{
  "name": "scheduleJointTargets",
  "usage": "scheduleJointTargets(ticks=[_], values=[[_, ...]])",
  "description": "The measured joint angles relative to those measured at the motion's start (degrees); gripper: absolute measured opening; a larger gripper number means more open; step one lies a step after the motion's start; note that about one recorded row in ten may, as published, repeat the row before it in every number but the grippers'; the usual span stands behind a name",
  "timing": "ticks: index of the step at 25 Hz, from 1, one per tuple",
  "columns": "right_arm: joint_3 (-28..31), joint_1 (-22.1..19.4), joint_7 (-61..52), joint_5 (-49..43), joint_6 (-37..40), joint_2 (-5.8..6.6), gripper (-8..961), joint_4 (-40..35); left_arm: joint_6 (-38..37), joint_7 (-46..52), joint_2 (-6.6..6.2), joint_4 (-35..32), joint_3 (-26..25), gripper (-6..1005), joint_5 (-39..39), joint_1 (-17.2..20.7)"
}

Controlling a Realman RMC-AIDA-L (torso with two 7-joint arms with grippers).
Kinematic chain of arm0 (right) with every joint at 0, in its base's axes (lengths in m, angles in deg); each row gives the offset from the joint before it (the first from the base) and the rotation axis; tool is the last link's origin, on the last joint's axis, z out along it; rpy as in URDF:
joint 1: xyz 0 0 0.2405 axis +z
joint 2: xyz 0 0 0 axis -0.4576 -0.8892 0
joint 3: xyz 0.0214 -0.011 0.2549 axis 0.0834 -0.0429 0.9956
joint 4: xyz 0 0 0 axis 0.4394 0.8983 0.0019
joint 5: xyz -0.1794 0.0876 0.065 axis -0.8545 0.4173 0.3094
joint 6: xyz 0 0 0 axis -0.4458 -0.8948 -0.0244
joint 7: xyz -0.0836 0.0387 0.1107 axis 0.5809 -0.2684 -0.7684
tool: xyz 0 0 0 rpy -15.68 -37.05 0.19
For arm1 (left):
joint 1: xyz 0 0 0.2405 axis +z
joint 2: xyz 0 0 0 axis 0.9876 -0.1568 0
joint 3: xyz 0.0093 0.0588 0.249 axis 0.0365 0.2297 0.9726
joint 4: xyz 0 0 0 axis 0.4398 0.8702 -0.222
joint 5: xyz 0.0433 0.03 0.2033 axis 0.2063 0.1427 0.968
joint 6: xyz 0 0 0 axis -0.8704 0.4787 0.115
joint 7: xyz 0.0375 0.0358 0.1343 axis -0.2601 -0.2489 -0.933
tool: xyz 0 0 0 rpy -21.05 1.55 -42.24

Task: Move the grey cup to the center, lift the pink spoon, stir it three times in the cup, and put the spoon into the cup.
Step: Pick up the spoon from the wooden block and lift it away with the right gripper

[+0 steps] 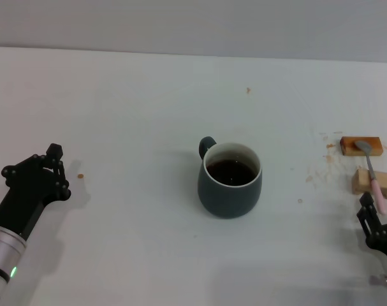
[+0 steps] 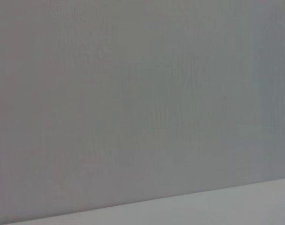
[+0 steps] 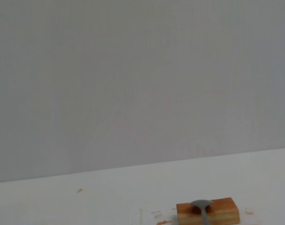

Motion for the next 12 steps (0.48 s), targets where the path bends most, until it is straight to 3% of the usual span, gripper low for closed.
scheduleJointTargets(ticks=[8, 12], values=[[-0.05, 0.45, -2.99, -0.43, -1.23, -0.02, 459, -0.75, 0.02, 0.0, 0.0, -0.16, -0.01, -2, 0.05, 0.12], [-0.03, 0.63, -3.01, -0.3, -1.26, -0.02, 464, -1.02, -0.04, 0.0, 0.0, -0.17, -0.01, -2, 0.08, 0.26]])
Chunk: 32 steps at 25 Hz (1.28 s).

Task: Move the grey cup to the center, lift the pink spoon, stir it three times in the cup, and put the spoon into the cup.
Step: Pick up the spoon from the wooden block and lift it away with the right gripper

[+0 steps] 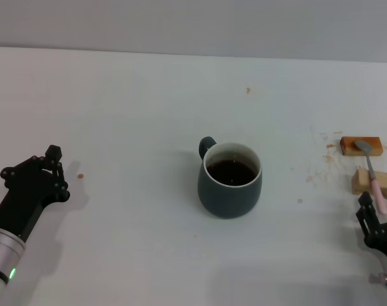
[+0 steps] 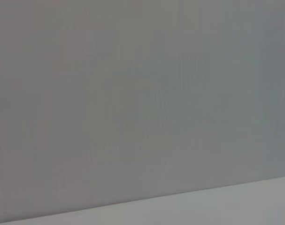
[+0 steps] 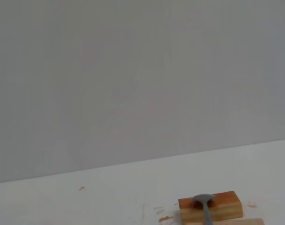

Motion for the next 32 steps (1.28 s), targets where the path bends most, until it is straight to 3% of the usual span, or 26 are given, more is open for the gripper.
scheduleJointTargets(ticks=[20, 25, 32], values=[[-0.01, 0.27, -0.07, -0.15, -0.08, 0.0, 442, 0.12, -0.01, 0.0, -0.07, -0.09, -0.03, -2, 0.06, -0.02], [-0.01, 0.37, -0.07, -0.15, -0.09, 0.0, 320, 0.15, -0.01, 0.0, -0.09, -0.09, -0.02, -2, 0.05, -0.02], [-0.01, -0.03, -0.06, -0.14, 0.49, -0.01, 313, 0.26, 0.08, 0.0, -0.09, -0.17, 0.0, -2, 0.05, -0.02]])
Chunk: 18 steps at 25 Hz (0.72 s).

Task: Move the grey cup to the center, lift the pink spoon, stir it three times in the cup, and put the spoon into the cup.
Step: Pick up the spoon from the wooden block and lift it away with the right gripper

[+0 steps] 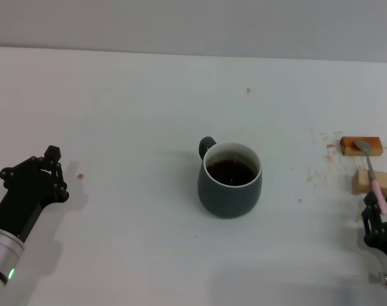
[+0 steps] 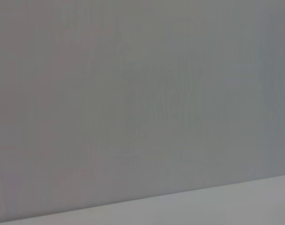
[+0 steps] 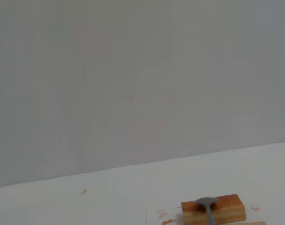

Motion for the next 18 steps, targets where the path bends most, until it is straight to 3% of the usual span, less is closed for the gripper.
scheduleJointTargets(ticks=[7, 12, 18], values=[[0.0, -0.09, 0.01, 0.22, 0.41, -0.17, 261, -0.36, 0.0, 0.0, 0.0, -0.01, -0.25, -2, -0.14, 0.08], [0.04, 0.2, 0.47, 0.29, 0.07, -0.19, 43, -0.83, 0.0, 0.0, 0.0, -0.31, -0.35, -2, -0.17, 0.09], [0.28, 0.37, 4.26, 0.34, 1.04, 0.17, 36, 1.11, 0.0, 0.0, 0.06, -0.45, -0.32, -2, -0.22, 0.08]])
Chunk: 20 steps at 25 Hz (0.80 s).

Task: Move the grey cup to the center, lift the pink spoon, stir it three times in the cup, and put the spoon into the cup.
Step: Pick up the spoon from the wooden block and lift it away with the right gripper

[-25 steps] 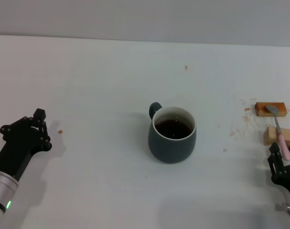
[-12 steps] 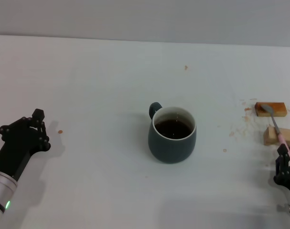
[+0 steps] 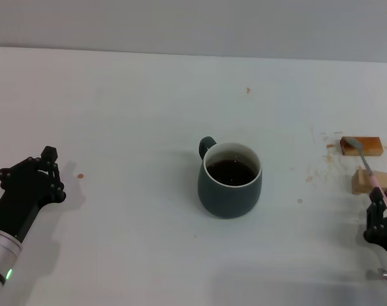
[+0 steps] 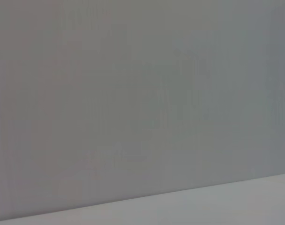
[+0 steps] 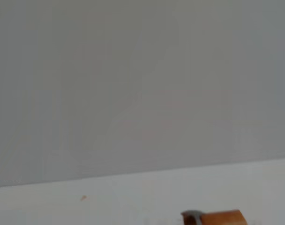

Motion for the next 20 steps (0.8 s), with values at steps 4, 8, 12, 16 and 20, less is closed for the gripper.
scheduleJointTargets(ticks=[4, 8, 12, 16, 20], values=[[0.3, 0.06, 6.16, 0.0, 0.91, 0.64, 34, 4.05, 0.07, 0.0, 0.02, 0.0, 0.1, -2, 0.0, -0.09], [0.62, 0.2, 11.59, 0.02, 1.82, 1.05, 33, 7.1, 0.25, 0.0, 0.11, 0.0, 0.22, -2, 0.0, -0.15], [2.14, 0.22, 18.82, 0.02, 2.2, 3.26, 31, 13.84, 0.29, 0.0, 0.12, 0.04, 0.35, -2, 0.01, -0.24], [2.74, 0.44, 24.2, -0.18, 3.49, 6.37, 29, 20.8, 0.3, 0.0, 0.12, 0.21, 0.36, -2, 0.04, -0.25], [3.56, 0.85, 31.41, -0.25, 5.21, 8.95, 27, 27.3, 0.33, 0.0, 0.12, 0.38, 0.4, -2, 0.11, -0.26]])
